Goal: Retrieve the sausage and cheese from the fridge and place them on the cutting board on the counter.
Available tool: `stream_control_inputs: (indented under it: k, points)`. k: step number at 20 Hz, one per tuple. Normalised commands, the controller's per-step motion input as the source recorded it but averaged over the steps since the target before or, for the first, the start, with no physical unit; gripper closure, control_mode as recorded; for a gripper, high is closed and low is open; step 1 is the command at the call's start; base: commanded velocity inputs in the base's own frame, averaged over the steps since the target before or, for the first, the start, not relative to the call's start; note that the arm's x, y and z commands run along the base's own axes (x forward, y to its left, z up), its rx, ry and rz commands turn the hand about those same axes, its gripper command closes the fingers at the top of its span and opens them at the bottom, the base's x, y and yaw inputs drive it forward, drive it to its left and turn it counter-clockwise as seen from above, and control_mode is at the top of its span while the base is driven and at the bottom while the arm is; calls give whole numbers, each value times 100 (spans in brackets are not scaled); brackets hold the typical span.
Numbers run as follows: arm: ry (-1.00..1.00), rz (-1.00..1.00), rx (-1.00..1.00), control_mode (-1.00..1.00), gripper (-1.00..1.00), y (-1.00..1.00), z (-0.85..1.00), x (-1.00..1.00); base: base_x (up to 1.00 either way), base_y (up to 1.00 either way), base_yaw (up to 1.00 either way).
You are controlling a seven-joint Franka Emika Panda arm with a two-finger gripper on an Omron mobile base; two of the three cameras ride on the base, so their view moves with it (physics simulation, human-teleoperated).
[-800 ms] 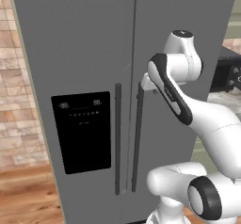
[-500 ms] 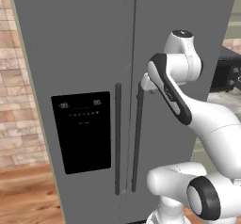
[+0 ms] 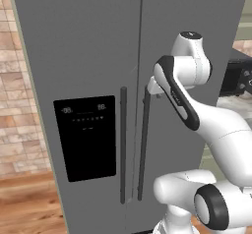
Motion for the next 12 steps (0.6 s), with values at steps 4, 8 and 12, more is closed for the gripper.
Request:
stream_control_inputs:
  k: [4,8,12]
  points:
    - [0,0,0,100,-100,0,0,0,-13,1,0]
    - [0,0,0,100,-100,0,0,0,-53,3,0]
    - [0,0,0,100,-100,0,0,0,-62,9,0]
